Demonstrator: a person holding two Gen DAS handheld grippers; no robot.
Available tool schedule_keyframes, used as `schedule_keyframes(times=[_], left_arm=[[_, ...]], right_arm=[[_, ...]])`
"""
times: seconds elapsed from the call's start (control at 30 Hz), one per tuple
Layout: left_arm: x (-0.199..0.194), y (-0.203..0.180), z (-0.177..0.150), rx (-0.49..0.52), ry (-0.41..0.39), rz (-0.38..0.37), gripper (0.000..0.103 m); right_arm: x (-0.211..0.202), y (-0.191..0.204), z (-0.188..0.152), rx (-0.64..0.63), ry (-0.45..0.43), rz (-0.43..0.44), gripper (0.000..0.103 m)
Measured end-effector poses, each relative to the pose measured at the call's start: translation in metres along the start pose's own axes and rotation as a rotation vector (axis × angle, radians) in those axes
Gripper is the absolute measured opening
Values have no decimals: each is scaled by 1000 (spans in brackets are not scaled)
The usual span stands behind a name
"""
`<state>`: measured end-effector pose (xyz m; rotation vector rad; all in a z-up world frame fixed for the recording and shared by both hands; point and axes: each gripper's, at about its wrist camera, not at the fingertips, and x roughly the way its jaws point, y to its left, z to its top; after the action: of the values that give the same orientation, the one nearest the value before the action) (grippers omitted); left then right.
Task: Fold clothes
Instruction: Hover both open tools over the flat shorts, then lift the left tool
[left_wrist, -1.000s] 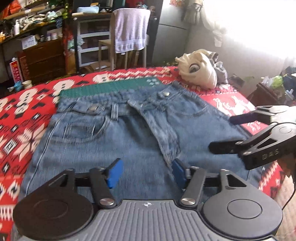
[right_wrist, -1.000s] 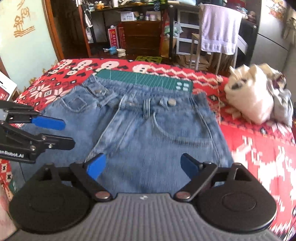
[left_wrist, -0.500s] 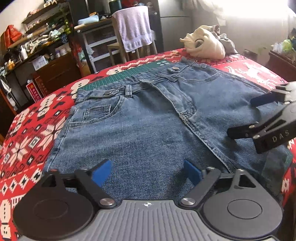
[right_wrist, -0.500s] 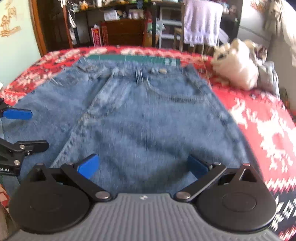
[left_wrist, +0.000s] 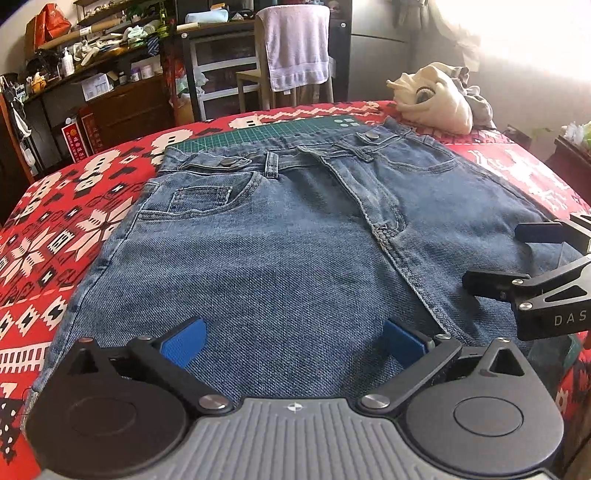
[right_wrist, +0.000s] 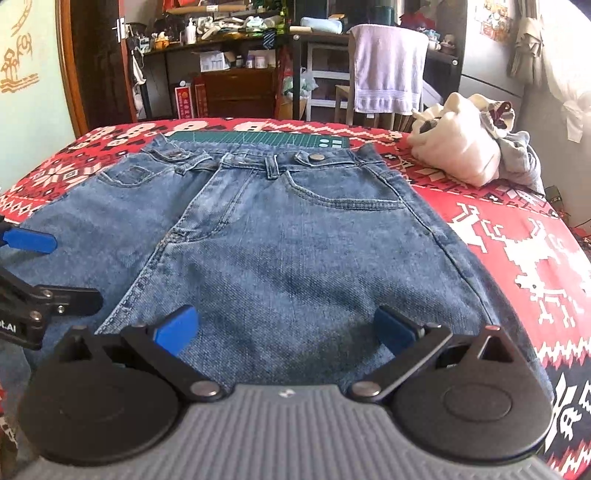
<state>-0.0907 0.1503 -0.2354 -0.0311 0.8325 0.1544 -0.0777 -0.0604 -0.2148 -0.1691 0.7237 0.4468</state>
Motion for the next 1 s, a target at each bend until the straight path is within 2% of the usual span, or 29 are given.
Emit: schedule_keyframes(times=[0.27,0.4,0.83,0.93,1.0], left_arm=[[2,-2,7,-16,36,16,103],[2,-6,2,-14,-9,31,103],[3,-6,0,-18,-63,19,103],[1,-5,-4,-23,-93,8,101],[-3,2,-5,-53,-113,-7,92]], right_arm=[[-1,3,-4,2,-14,-14,102],[-2,2,-5,8,-20,-9,103],[-1,2,-8,17,-40,-11,103],[-2,3,-9,24,-47,-18,102],[-2,3,-8,27,-45,-19,103]])
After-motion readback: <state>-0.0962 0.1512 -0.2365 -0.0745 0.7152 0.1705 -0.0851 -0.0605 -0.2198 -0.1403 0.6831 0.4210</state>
